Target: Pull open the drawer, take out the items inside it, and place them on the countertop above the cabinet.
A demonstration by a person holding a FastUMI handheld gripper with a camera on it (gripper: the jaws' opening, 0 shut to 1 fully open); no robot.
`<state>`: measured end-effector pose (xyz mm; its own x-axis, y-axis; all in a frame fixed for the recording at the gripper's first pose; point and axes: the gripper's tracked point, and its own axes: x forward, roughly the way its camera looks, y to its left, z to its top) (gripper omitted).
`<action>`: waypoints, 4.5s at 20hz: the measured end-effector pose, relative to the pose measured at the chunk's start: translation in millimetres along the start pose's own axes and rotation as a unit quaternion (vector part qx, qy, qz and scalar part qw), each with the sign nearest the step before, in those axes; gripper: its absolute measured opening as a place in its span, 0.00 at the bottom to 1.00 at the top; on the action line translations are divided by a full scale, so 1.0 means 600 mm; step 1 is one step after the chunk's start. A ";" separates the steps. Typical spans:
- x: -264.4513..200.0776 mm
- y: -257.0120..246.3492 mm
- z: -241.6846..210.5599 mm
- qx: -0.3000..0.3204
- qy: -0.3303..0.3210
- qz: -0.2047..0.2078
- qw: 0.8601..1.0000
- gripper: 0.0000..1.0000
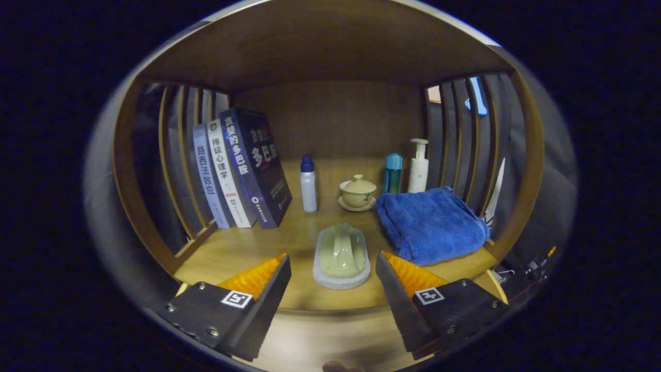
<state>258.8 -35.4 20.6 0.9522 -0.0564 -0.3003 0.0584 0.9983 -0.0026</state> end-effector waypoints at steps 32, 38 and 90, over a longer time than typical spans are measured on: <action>-0.454 -0.042 -0.239 -0.019 -0.103 0.030 0.994 0.98; -0.443 -0.032 -0.312 -0.026 -0.096 0.047 0.994 0.99; -0.086 -0.007 -0.322 -0.034 -0.112 -0.006 0.993 1.00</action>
<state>151.7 -33.8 -148.0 0.9948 -0.0629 -0.0804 0.0572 0.9958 -0.0716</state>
